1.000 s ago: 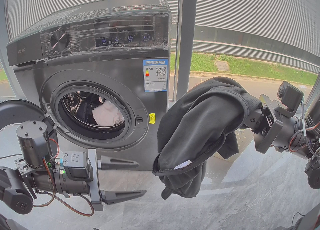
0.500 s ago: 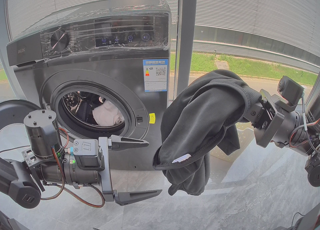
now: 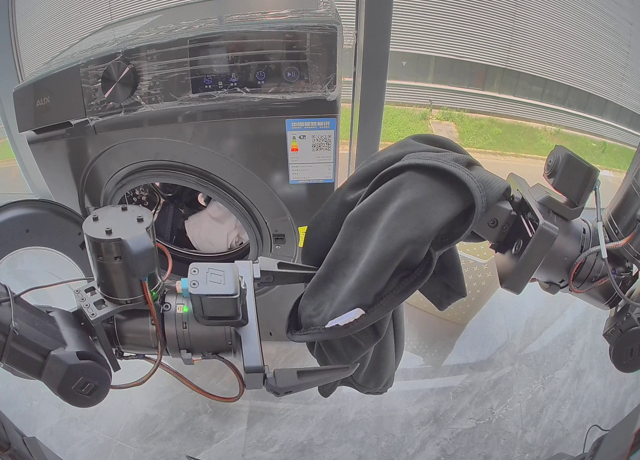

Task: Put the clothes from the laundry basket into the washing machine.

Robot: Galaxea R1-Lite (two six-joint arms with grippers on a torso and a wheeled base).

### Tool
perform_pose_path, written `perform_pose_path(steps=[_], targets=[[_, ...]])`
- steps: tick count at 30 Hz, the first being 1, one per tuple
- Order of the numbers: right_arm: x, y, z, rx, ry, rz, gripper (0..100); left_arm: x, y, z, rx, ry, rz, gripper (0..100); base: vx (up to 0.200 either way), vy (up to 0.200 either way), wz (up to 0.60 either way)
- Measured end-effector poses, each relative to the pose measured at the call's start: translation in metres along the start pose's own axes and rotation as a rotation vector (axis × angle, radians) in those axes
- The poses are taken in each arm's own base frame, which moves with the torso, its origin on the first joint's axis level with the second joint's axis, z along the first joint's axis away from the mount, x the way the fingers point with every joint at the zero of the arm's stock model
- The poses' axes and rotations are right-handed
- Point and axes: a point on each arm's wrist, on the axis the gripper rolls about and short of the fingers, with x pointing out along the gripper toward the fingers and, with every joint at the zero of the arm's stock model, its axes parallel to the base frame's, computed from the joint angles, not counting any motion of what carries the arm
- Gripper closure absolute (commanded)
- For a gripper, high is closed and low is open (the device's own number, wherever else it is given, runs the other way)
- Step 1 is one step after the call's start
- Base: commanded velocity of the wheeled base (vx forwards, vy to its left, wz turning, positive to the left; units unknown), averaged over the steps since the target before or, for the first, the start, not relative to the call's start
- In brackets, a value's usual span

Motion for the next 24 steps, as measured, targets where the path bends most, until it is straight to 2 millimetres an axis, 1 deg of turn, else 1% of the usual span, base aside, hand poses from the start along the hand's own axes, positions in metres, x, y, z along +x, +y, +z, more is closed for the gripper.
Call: perform_pose_path(steps=[5, 6, 11, 18, 21, 24], targets=[[0.002, 0.001, -0.001, 0.003, 0.001, 0.008, 100, 0.007, 0.007, -0.001, -0.001, 0.001, 0.006, 0, 0.0, 0.0, 0.0], [0.003, 0.002, -0.001, 0.004, 0.002, 0.01, 100, 0.008, 0.008, -0.001, 0.0, 0.0, 0.006, 100, 0.0, 0.0, 0.0], [0.003, 0.003, -0.002, 0.007, 0.005, 0.013, 100, 0.013, 0.012, -0.002, 0.0, -0.001, 0.003, 100, 0.0, 0.0, 0.0], [0.003, 0.002, -0.003, 0.01, 0.007, 0.007, 100, 0.015, 0.013, -0.001, 0.005, -0.006, 0.003, 100, 0.0, 0.0, 0.0], [0.001, -0.002, -0.003, 0.007, 0.005, -0.015, 100, 0.014, 0.013, 0.001, 0.011, -0.011, 0.005, 100, 0.0, 0.0, 0.0], [-0.004, -0.011, -0.003, 0.002, 0.004, -0.068, 100, 0.012, 0.013, 0.004, 0.022, -0.023, 0.012, 100, 0.0, 0.0, 0.0]])
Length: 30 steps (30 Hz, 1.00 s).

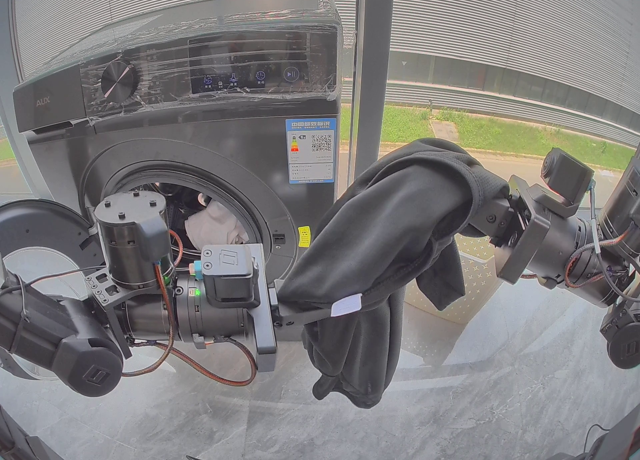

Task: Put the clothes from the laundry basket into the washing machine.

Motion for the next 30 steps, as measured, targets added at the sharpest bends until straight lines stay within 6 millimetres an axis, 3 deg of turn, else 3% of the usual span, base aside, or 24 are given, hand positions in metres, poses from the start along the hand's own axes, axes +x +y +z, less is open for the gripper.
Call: perform_pose_path(steps=[7, 26, 27, 30], targets=[[-0.013, -0.02, -0.006, -0.003, 0.021, -0.107, 100, -0.015, 0.003, 0.017, 0.044, -0.039, 0.046, 100, 0.0, 0.0, 0.0], [-0.023, -0.015, -0.026, 0.037, 0.101, -0.089, 100, -0.032, 0.021, 0.062, 0.113, -0.148, 0.167, 100, 0.0, 0.0, 0.0], [-0.024, -0.014, -0.027, 0.038, 0.105, -0.079, 0, -0.032, 0.022, 0.063, 0.115, -0.15, 0.168, 100, 0.0, 0.0, 0.0], [-0.025, -0.014, -0.029, 0.037, 0.118, -0.063, 0, -0.032, 0.022, 0.064, 0.117, -0.153, 0.169, 100, 0.0, 0.0, 0.0]])
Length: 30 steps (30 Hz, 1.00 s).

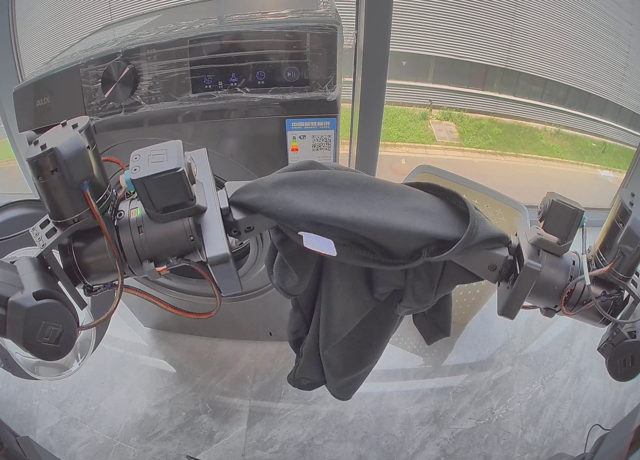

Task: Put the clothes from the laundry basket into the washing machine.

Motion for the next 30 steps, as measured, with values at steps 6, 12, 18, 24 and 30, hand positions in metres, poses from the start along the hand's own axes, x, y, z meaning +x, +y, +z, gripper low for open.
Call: perform_pose_path(steps=[6, 12, 18, 24, 30], targets=[[-0.005, 0.0, -0.009, -0.003, 0.036, 0.001, 0, 0.0, 0.001, 0.002, 0.005, -0.006, 0.002, 100, 0.0, 0.0, 0.0], [-0.021, 0.002, -0.035, 0.003, 0.133, -0.014, 0, 0.002, 0.004, 0.008, 0.021, -0.025, 0.007, 100, 0.0, 0.0, 0.0], [-0.032, 0.005, -0.053, 0.004, 0.207, -0.006, 0, 0.006, 0.012, 0.023, 0.053, -0.063, 0.02, 100, 0.0, 0.0, 0.0], [-0.036, 0.01, -0.067, 0.032, 0.268, 0.009, 0, 0.008, 0.016, 0.03, 0.055, -0.087, 0.038, 100, 0.0, 0.0, 0.0], [-0.03, 0.009, -0.074, 0.035, 0.295, 0.014, 0, 0.009, 0.017, 0.033, 0.055, -0.094, 0.042, 100, 0.0, 0.0, 0.0]])
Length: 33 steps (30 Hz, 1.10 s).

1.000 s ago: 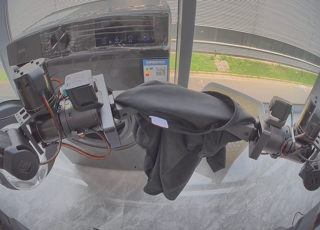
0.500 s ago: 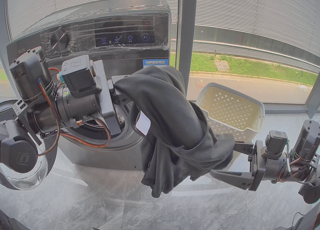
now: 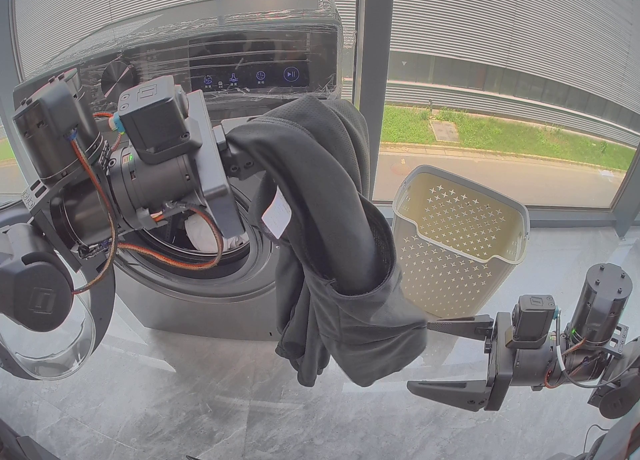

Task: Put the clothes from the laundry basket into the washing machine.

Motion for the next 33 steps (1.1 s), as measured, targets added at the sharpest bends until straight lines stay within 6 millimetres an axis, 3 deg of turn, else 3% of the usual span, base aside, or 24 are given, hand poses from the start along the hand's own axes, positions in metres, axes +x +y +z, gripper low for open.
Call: perform_pose_path(steps=[6, 9, 14, 20, 33], targets=[[-0.006, 0.005, -0.024, 0.026, 0.099, 0.002, 0, 0.003, 0.003, 0.005, 0.012, -0.014, 0.008, 100, 0.0, 0.0, 0.0], [-0.005, 0.005, -0.027, 0.026, 0.113, 0.006, 0, 0.004, 0.005, 0.006, 0.015, -0.016, 0.012, 100, 0.0, 0.0, 0.0], [0.009, 0.001, -0.013, -0.009, 0.065, 0.008, 0, 0.007, 0.006, 0.0, -0.008, 0.012, 0.034, 100, 0.0, 0.0, 0.0], [0.028, -0.004, 0.002, -0.046, 0.015, 0.021, 0, 0.011, 0.005, -0.022, -0.129, 0.141, 0.101, 100, 0.0, 0.0, 0.0], [0.049, 0.008, 0.005, -0.078, 0.019, 0.131, 0, 0.04, 0.004, -0.041, -0.3, 0.203, 0.248, 100, 0.0, 0.0, 0.0]])
